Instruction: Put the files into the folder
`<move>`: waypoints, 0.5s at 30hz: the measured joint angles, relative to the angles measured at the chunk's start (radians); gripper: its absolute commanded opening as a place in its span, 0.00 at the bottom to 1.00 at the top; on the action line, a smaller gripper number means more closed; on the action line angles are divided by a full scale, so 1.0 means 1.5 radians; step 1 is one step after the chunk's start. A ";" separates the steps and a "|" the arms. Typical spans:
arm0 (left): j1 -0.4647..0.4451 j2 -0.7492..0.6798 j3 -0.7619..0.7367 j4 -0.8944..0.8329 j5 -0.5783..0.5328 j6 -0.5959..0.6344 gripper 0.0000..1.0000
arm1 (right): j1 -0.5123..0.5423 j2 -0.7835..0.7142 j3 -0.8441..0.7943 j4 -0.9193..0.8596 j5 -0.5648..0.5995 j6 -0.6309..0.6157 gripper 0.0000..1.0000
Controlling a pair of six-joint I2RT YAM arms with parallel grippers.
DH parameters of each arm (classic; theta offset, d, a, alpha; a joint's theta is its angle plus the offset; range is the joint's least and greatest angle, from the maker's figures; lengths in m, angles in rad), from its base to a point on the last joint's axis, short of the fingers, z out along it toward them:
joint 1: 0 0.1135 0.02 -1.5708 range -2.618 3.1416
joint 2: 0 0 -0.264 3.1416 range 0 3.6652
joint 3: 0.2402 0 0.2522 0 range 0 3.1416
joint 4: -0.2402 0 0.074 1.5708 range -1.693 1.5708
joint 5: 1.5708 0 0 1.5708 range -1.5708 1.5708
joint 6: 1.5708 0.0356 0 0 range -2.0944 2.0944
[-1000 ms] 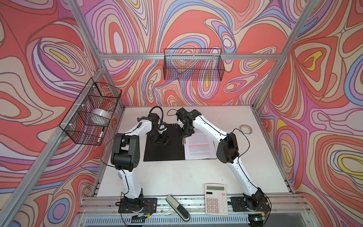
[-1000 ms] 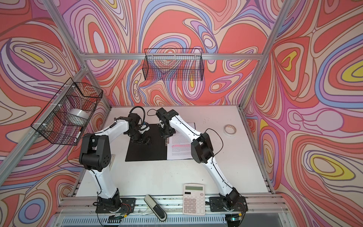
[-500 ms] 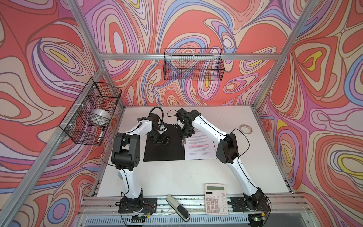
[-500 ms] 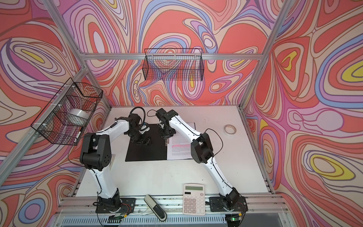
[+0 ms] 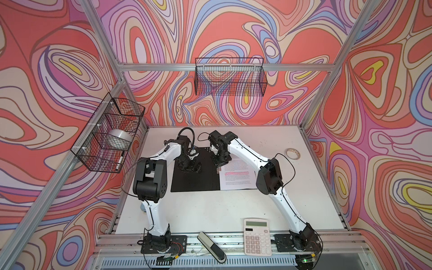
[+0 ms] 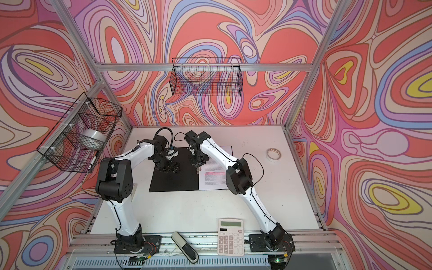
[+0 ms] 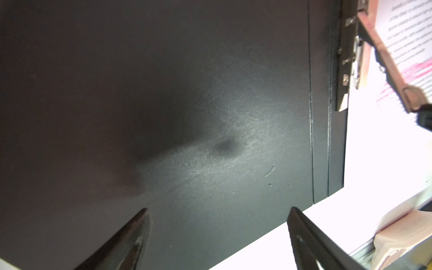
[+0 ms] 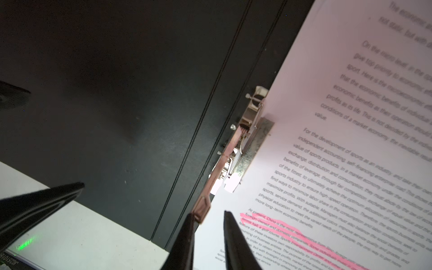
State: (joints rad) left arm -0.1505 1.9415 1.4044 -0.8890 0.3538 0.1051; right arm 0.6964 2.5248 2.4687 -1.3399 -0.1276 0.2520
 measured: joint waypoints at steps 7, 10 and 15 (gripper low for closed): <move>0.000 0.006 -0.001 0.001 -0.005 0.000 0.92 | 0.001 0.004 0.000 -0.010 0.003 -0.003 0.23; 0.001 0.007 -0.003 0.002 -0.005 0.001 0.92 | 0.001 0.005 0.000 -0.011 0.004 -0.003 0.23; 0.003 0.011 -0.004 0.002 -0.010 0.005 0.91 | 0.001 0.007 0.000 -0.011 0.009 -0.005 0.23</move>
State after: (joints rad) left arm -0.1467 1.9583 1.3979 -0.8860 0.3386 0.1123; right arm 0.6975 2.5359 2.4683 -1.3560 -0.1143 0.2447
